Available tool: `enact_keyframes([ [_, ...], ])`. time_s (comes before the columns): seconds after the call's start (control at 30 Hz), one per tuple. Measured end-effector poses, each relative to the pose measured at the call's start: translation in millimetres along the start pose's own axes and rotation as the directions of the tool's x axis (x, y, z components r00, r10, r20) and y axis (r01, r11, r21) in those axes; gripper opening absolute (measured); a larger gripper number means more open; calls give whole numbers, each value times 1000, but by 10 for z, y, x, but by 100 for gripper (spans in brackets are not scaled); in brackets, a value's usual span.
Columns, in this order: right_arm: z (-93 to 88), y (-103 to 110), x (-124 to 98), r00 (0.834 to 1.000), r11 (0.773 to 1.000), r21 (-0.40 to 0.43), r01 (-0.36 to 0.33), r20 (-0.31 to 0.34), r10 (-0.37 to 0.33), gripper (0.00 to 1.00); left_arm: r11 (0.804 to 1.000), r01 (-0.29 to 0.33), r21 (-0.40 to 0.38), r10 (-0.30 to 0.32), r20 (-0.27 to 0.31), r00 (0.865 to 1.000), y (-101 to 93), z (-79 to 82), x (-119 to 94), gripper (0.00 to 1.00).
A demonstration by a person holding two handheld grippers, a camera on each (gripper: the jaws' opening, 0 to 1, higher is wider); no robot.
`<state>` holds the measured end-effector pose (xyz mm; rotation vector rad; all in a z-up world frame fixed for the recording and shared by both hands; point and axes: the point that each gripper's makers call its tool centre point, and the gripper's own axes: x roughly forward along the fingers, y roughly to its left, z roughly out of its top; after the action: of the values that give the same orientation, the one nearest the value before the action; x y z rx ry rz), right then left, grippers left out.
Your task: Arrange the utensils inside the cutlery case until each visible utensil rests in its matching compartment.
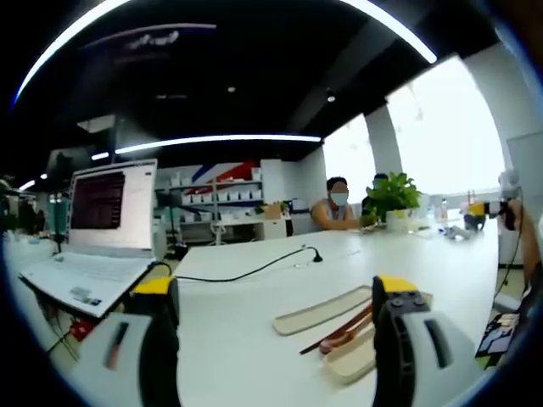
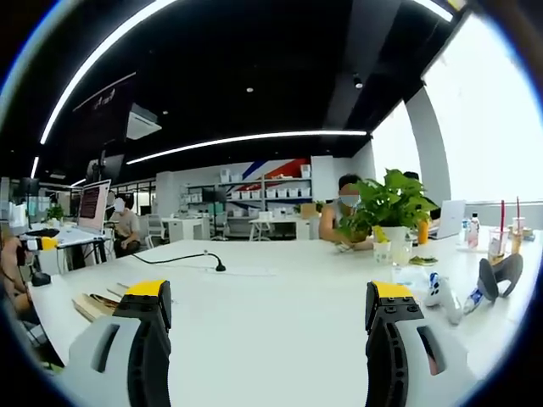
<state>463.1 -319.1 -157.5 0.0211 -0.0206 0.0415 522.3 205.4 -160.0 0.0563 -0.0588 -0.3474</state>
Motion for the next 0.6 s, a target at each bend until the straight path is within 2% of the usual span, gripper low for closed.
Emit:
enact_keyframes([
  [0.23, 21, 51, 48, 999, 999, -16, -30, -12, 30, 99, 1000, 22, -6, -22, -14, 1000, 18, 0, 43, 100],
  [0.37, 66, 58, 46, 999, 999, -32, -36, -14, 36, 99, 999, 41, -13, -41, -3, 999, 6, 37, 29, 100],
  [0.6, 124, 51, 104, 999, 998, -37, -46, -16, 45, 98, 1000, 18, -5, -17, 2, 1000, 59, 60, -3, 99],
])
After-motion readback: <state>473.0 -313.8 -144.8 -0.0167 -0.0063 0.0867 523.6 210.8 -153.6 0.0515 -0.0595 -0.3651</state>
